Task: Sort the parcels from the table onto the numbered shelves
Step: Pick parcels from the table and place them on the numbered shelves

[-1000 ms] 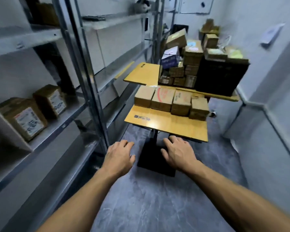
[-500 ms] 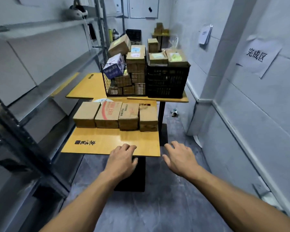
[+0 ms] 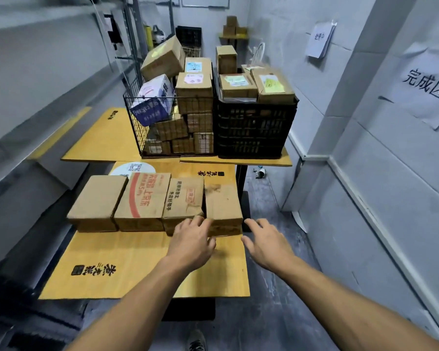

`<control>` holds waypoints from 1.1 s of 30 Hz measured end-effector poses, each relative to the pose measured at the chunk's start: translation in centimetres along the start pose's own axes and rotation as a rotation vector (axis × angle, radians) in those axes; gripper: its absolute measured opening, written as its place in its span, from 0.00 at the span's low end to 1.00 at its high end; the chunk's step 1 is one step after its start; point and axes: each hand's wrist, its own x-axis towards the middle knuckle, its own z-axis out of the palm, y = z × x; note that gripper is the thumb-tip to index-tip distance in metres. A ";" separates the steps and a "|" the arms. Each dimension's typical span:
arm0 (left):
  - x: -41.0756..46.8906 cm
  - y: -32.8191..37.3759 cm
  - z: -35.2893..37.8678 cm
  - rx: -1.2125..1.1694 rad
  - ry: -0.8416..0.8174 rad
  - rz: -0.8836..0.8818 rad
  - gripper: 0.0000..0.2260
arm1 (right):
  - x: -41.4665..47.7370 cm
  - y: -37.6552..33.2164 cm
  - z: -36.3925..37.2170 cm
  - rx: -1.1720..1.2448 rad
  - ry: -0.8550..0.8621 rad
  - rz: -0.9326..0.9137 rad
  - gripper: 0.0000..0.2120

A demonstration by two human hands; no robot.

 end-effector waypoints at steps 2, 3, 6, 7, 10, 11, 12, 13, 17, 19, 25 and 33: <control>3.1 -0.7 0.2 -0.009 -0.012 0.018 0.21 | 3.2 -0.1 0.1 0.061 -0.028 0.041 0.21; 4.4 -0.9 0.2 -0.007 -0.020 0.028 0.21 | 4.6 -0.1 0.3 0.094 -0.039 0.058 0.22; 8.1 -1.9 0.6 0.038 -0.054 0.079 0.21 | 8.3 0.3 1.3 0.197 -0.059 0.114 0.23; 8.8 -2.1 0.9 0.052 -0.077 0.089 0.21 | 9.1 0.4 1.8 0.223 -0.070 0.133 0.23; 9.8 -2.5 1.9 0.086 -0.126 0.084 0.21 | 10.5 0.6 3.2 0.295 -0.126 0.182 0.24; 10.1 -2.6 2.2 0.103 -0.138 0.085 0.21 | 11.1 0.8 3.6 0.328 -0.138 0.194 0.24; 10.3 -2.7 2.5 0.116 -0.144 0.087 0.21 | 11.7 0.9 3.8 0.365 -0.147 0.203 0.24; 10.6 -2.8 2.7 0.120 -0.146 0.084 0.21 | 12.3 1.0 4.0 0.403 -0.148 0.207 0.24; 10.8 -2.4 3.1 0.123 -0.140 0.005 0.21 | 14.0 1.1 4.9 0.541 -0.149 0.213 0.24; 10.4 -1.7 3.6 0.113 -0.132 -0.053 0.21 | 14.0 0.9 5.4 0.621 -0.167 0.237 0.24; 10.5 -1.6 4.7 -0.027 -0.013 -0.118 0.19 | 14.7 1.7 6.4 0.789 -0.135 0.245 0.23; 10.6 -1.1 3.6 -0.631 0.185 -0.219 0.19 | 13.2 4.2 5.1 1.088 -0.047 0.231 0.18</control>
